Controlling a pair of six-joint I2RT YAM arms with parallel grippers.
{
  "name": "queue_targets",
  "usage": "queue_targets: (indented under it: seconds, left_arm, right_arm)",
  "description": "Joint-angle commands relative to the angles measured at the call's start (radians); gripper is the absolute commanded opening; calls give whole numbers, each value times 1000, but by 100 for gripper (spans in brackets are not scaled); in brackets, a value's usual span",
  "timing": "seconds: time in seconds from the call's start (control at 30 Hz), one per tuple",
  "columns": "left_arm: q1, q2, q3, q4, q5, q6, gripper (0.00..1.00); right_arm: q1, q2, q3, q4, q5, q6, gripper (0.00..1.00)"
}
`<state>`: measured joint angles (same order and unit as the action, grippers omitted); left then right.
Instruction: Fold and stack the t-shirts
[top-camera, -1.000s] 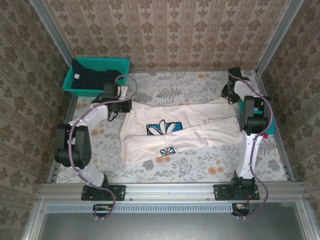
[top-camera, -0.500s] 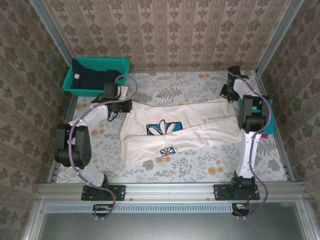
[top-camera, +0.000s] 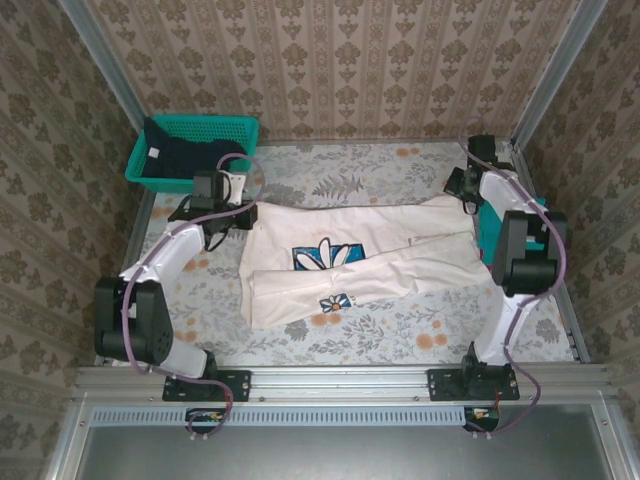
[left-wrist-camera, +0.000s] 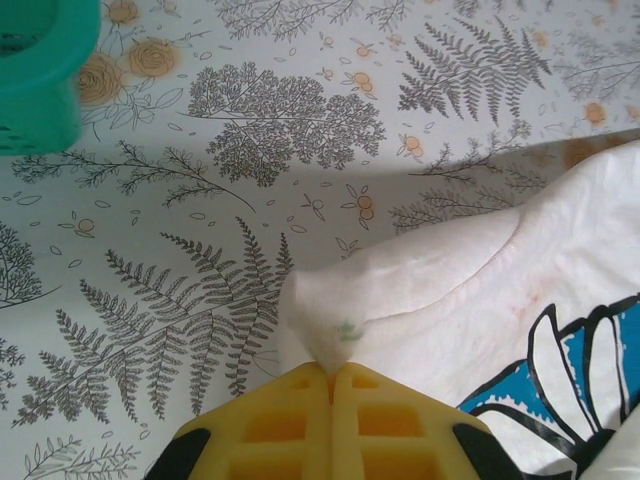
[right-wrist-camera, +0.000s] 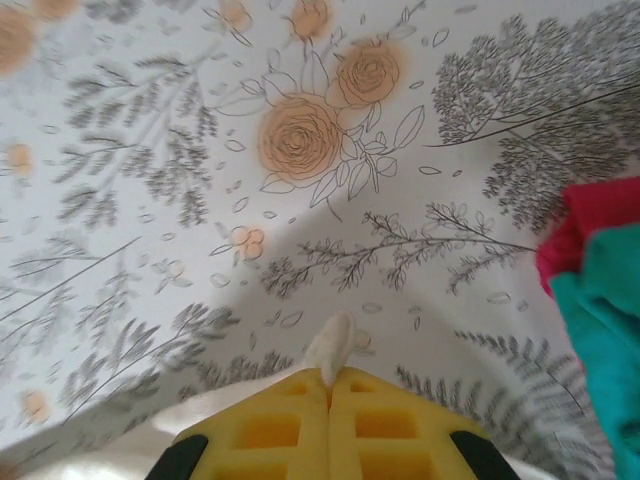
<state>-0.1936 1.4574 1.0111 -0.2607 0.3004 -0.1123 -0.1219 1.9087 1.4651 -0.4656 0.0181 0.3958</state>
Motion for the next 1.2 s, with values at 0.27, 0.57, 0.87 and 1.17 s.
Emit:
queue_targets:
  seconds: [0.27,0.57,0.87,1.17]
  left_arm:
    - [47,-244,-131,-50,39,-9,0]
    - [47,-476,-263,-143,90,-102,0]
    - [49,-620,-363,-207,111,-184,0]
    - [49,-677,-457,-201,195,-328,0]
  right_arm:
    - [-46,-367,-319,106,60,96,0]
    - [-108,-465,-447,73,132,163,0]
    - [-158,-590,-617,111,206,242,0]
    - [-196,-524,-674,137,202,265,0]
